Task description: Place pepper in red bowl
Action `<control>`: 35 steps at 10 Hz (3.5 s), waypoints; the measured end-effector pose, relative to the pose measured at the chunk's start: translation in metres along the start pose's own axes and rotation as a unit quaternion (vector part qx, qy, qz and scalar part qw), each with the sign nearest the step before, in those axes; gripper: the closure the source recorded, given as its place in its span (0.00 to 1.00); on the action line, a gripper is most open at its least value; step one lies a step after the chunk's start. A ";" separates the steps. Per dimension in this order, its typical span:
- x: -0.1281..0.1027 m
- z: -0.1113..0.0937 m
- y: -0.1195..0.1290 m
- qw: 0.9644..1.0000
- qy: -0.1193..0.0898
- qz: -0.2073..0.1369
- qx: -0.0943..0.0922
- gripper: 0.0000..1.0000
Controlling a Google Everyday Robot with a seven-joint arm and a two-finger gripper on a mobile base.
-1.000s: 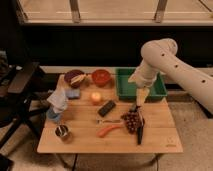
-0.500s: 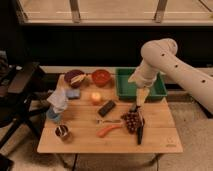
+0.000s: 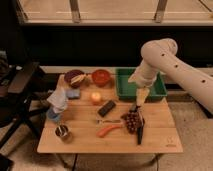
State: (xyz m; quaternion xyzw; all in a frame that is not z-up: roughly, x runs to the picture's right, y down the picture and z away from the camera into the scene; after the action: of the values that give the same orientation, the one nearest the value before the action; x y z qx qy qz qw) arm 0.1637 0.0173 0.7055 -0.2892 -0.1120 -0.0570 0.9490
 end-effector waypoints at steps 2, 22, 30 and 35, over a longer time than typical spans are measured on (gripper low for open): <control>-0.001 -0.001 0.000 1.000 0.000 0.000 -0.001 0.20; -0.101 0.144 0.089 0.991 -0.090 -0.082 -0.047 0.20; -0.098 0.219 0.115 0.986 -0.093 -0.063 -0.125 0.20; -0.096 0.226 0.127 0.984 -0.097 -0.052 -0.142 0.58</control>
State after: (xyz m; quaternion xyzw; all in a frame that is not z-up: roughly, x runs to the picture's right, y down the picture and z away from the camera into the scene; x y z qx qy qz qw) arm 0.0519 0.2538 0.7961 -0.4189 -0.2093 -0.0928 0.8787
